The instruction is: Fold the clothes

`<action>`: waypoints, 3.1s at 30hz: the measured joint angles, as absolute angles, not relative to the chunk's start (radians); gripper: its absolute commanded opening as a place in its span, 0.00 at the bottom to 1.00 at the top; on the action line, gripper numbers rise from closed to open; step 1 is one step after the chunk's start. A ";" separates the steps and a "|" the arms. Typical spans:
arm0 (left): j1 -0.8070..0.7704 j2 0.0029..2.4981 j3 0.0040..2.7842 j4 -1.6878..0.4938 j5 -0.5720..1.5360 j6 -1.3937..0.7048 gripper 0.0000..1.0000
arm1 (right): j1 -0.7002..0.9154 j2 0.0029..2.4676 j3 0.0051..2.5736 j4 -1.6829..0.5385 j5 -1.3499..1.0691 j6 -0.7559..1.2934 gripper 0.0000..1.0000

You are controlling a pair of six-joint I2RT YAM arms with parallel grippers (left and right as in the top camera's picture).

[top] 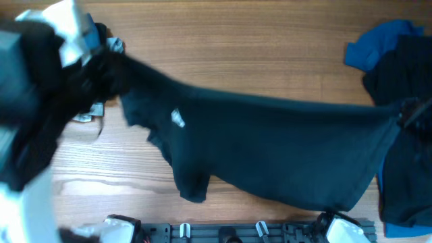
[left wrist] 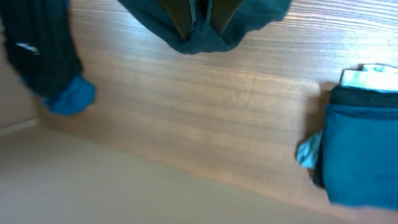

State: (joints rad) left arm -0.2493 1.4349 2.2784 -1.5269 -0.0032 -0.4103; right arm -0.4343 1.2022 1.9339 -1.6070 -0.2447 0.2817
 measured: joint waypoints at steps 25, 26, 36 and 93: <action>-0.243 2.483 2.276 -0.571 0.042 -0.290 1.00 | -0.221 2.330 1.900 -0.585 -0.149 0.235 0.93; -0.239 2.477 2.276 -0.576 0.043 -0.282 1.00 | -0.220 2.330 1.913 -0.600 -0.147 0.208 0.93; -0.070 2.179 2.309 -1.253 0.083 -0.337 0.04 | -0.219 2.054 1.977 -1.051 -0.169 0.124 1.00; -0.098 2.199 1.632 -0.717 0.035 -0.224 0.04 | -0.219 2.031 1.983 -1.031 -0.110 0.114 1.00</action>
State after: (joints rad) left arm -0.0978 2.1990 1.6321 -0.7170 0.0345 -0.2237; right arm -0.2192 2.0312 1.9831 -1.0309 -0.1104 0.1139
